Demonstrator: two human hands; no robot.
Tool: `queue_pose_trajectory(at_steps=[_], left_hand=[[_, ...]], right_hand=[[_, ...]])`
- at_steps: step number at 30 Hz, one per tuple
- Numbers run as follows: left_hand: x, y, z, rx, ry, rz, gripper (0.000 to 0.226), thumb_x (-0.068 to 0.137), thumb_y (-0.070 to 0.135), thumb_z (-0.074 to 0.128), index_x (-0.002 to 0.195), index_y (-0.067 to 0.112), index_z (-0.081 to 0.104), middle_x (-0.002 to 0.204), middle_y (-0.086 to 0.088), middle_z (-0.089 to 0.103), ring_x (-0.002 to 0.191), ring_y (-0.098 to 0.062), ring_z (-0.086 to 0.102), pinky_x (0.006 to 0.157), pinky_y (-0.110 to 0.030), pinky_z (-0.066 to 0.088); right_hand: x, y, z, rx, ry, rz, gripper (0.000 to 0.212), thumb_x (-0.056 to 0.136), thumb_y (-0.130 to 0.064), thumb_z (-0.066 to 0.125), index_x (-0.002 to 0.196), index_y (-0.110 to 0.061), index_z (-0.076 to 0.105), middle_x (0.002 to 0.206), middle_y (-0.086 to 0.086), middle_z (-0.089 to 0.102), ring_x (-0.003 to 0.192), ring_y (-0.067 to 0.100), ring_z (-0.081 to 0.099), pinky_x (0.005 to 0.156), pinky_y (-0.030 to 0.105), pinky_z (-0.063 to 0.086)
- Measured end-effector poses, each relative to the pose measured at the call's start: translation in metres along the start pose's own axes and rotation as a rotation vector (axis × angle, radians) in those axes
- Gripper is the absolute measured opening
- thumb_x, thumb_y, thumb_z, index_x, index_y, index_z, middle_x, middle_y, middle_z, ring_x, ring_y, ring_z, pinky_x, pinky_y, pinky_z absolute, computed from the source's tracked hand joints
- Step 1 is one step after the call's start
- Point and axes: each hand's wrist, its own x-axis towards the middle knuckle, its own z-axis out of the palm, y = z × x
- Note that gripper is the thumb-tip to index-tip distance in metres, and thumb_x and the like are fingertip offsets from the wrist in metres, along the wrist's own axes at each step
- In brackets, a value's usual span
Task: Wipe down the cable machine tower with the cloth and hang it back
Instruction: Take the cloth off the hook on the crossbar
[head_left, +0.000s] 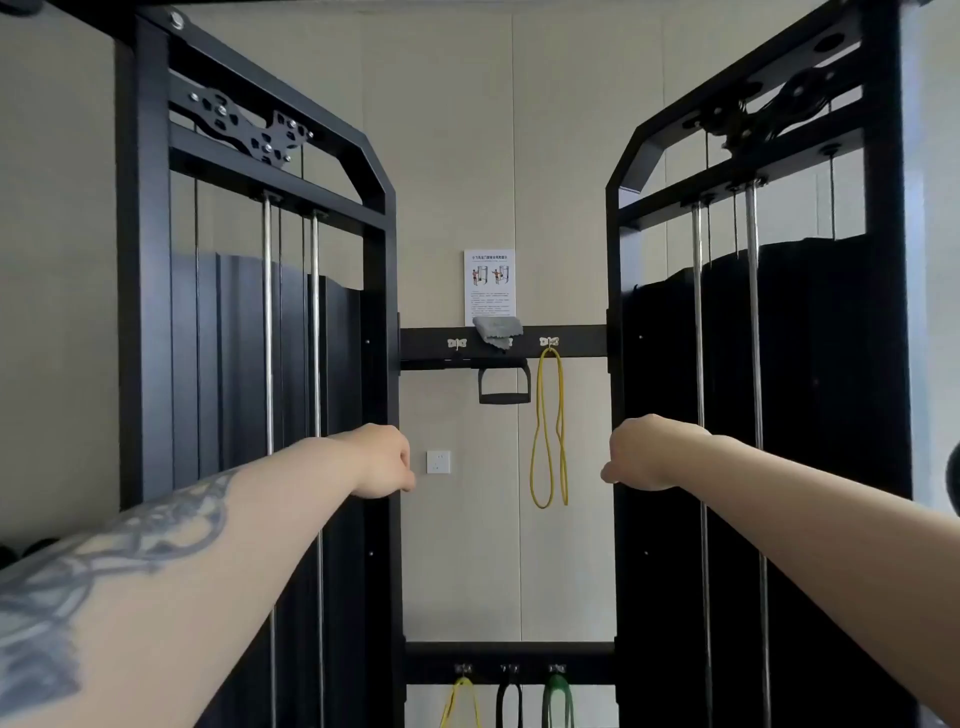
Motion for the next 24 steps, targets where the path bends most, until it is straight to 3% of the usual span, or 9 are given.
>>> queue_pose_trajectory(at_steps=[15, 24], left_hand=[[0.022, -0.022, -0.001, 0.008, 0.001, 0.029, 0.024, 0.095, 0.029, 0.058, 0.112, 0.015, 0.065, 0.117, -0.002, 0.062, 0.106, -0.019, 0.060, 0.085, -0.027, 0.049], [0.040, -0.037, 0.014, -0.003, -0.004, 0.054, 0.019, 0.093, 0.031, 0.059, 0.107, 0.020, 0.066, 0.113, 0.003, 0.062, 0.102, -0.016, 0.060, 0.081, -0.026, 0.049]], right_hand=[[0.016, -0.028, 0.006, 0.023, 0.015, 0.039, 0.037, 0.090, -0.040, 0.047, 0.117, -0.015, 0.056, 0.106, -0.001, 0.057, 0.092, 0.020, 0.059, 0.071, 0.027, 0.048], [0.023, -0.046, 0.024, 0.023, 0.020, 0.045, 0.019, 0.089, -0.030, 0.045, 0.095, -0.016, 0.056, 0.084, -0.003, 0.054, 0.074, 0.017, 0.055, 0.052, 0.024, 0.037]])
